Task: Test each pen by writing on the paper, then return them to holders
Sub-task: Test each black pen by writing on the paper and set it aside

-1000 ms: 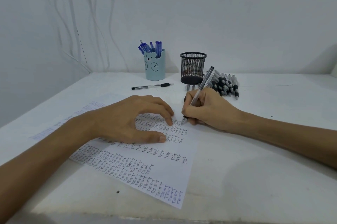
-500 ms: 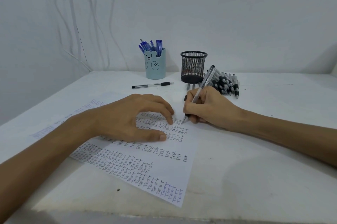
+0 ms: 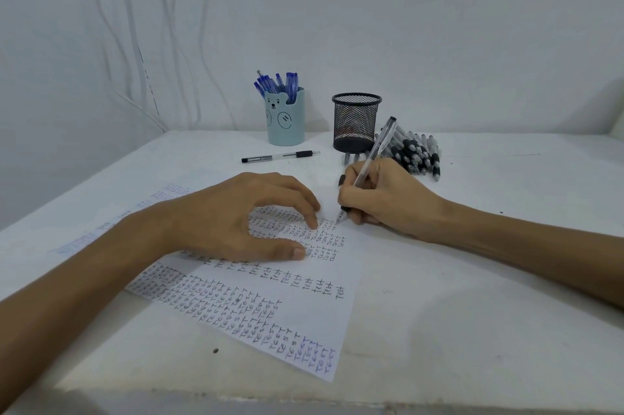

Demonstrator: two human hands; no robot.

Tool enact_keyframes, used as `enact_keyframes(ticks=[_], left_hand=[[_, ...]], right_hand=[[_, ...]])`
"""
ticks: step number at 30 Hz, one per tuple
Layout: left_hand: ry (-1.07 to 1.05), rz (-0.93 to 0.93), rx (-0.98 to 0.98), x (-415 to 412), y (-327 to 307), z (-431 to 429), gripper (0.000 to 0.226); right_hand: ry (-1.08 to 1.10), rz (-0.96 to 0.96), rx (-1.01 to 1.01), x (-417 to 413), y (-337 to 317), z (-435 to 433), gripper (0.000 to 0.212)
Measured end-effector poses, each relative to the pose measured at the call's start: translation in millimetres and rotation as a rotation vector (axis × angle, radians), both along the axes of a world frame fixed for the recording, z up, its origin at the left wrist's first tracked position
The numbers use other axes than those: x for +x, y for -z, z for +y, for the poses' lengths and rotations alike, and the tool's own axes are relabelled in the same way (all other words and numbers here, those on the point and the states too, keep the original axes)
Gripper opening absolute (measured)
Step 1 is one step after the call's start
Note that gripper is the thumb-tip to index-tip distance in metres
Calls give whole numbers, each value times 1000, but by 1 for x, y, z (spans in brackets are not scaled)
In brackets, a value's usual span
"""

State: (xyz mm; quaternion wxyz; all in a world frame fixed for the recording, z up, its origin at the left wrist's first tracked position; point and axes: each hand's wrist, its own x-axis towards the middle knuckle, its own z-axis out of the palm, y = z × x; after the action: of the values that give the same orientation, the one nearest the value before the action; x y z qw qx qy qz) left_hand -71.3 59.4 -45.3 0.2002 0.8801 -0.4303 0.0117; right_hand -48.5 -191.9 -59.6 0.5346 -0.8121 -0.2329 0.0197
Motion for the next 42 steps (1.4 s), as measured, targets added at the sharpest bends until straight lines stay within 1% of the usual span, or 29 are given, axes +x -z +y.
enact_keyframes(ticks=[11,15,16,19,21,22,24,26,28,29,32,34,38,39,40,42], left_hand=[[5,0,4,1,0,0,31],[14,-3,-9,2,1,0,31],[12,-1,-9,2,2,0,31],[0,7,-19,3,3,2,34],[-16,25,-63,4,5,4,37],[-34,20,-81,6,5,5,37],[-92,-17,-73,9,7,10,36],[-151,-50,-13,14,8,15,33],[-177,-72,34,19,9,22,30],[-180,-78,39,21,10,26,28],[-159,-110,34,26,11,33,30],[-143,-117,38,27,12,34,33],[-132,-111,40,27,11,34,35],[-131,-110,42,27,11,34,33],[-131,-110,42,27,11,33,32],[-134,-111,37,27,11,33,31]], right_hand=[[29,-4,21,1,1,-2,20],[66,0,-13,1,0,0,18],[92,26,19,1,-1,0,19],[154,191,231,4,-6,-1,25],[152,284,349,6,-8,-3,29],[138,300,390,7,-8,-3,33],[97,285,396,9,-6,-4,35],[52,239,359,9,-3,-6,25],[30,232,366,9,-4,-7,17],[35,256,381,9,-6,-6,18],[110,375,399,13,-14,-6,34],[139,393,361,18,-18,-7,39],[228,315,325,29,-27,-7,40],[244,282,272,34,-29,-9,41],[248,239,160,38,-30,-11,41],[249,111,-186,46,-33,-14,40]])
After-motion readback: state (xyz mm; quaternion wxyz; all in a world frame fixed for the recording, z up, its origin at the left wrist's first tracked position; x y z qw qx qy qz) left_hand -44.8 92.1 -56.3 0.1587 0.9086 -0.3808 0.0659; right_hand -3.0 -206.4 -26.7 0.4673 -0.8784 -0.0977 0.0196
